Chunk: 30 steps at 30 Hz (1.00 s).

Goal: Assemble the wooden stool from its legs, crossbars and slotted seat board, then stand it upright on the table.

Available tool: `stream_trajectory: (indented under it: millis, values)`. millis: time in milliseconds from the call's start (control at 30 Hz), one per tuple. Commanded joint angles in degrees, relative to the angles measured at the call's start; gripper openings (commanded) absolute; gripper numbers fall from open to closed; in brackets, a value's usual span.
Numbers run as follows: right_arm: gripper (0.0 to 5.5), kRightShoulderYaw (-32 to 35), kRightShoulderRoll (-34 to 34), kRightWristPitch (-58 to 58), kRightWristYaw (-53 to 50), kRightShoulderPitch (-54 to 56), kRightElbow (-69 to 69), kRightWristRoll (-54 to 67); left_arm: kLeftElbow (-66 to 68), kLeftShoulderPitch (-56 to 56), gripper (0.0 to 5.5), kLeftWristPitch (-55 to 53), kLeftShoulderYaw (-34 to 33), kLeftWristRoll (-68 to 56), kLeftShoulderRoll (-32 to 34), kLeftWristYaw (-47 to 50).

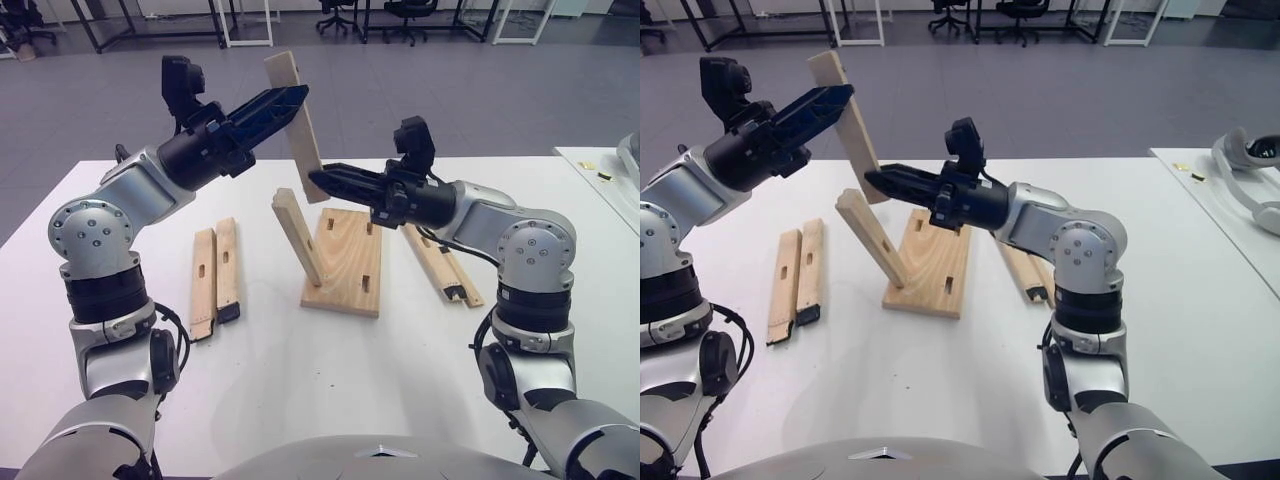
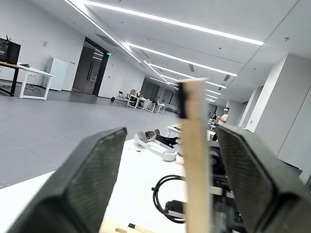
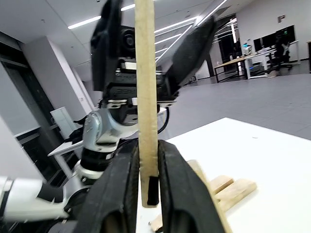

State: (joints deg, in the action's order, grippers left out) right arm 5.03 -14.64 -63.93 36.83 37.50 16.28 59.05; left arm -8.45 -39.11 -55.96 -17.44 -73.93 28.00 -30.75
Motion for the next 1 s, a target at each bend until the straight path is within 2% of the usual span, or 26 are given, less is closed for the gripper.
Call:
stream_trajectory:
  millis: [33,167,400,467,1000]
  values:
    - [0.43,-0.5,-1.9,-2.1,0.2,-1.0,0.5,2.3,-0.1,-0.1,2.72,0.2,0.5,1.0,1.3,-1.9]
    - [0.43,-0.3,-2.4,-2.3,-0.7,-1.1,-0.1,3.1,-1.3,1.0,2.16,-0.3,0.9,0.6,1.5,-3.6]
    - [0.43,-1.1,-3.1,-3.0,-1.5,-1.8,0.1,4.1,-3.8,2.4,0.79,-1.5,1.9,-1.0,2.2,-5.7]
    - [0.43,-1.4,-3.4,-3.2,-2.0,-2.2,0.2,4.3,-3.8,2.1,0.62,-1.2,1.8,-1.1,2.1,-5.5]
    - [0.43,-0.5,-6.1,-1.4,-1.5,-5.2,-2.8,4.2,-3.3,2.1,0.55,-1.1,1.7,0.3,4.9,-7.4]
